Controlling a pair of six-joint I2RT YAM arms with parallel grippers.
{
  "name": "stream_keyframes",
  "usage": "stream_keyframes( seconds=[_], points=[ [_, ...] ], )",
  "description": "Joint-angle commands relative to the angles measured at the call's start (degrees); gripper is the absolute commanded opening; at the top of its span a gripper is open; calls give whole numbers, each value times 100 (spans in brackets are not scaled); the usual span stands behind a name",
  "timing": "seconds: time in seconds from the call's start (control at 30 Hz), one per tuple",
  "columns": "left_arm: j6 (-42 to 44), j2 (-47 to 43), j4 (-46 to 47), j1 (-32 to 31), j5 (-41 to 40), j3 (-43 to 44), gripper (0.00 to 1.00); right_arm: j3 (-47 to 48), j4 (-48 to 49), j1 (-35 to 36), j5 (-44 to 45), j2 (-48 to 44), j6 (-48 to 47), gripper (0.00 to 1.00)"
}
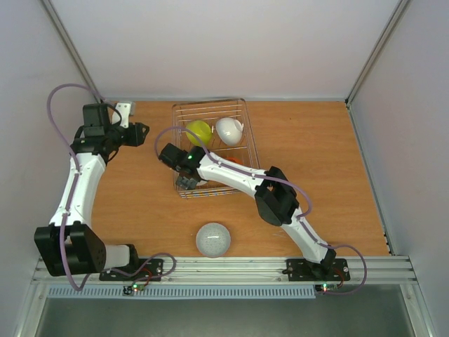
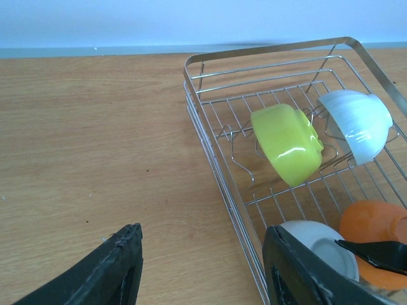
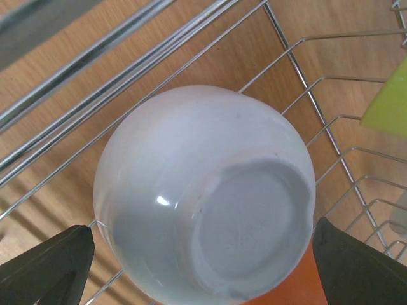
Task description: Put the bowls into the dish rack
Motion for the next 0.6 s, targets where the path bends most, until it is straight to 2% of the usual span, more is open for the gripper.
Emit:
stream_keyframes(
  seconds=[0.0,0.23,0.43,0.57],
  points=[
    [50,-179,154,43,40,3,53,16,31,91,-345,-355,80,96],
    [42,-150,140,46,192,35,53,-321,165,65,-171,-850,264,96],
    [105,-129,126,46,347,-55,53,-1291,521,65,-17,-1931,597,96],
    [107,-85,135,40,405,-78,53,-1535,562,65,-133,-2398,753,96]
  ],
)
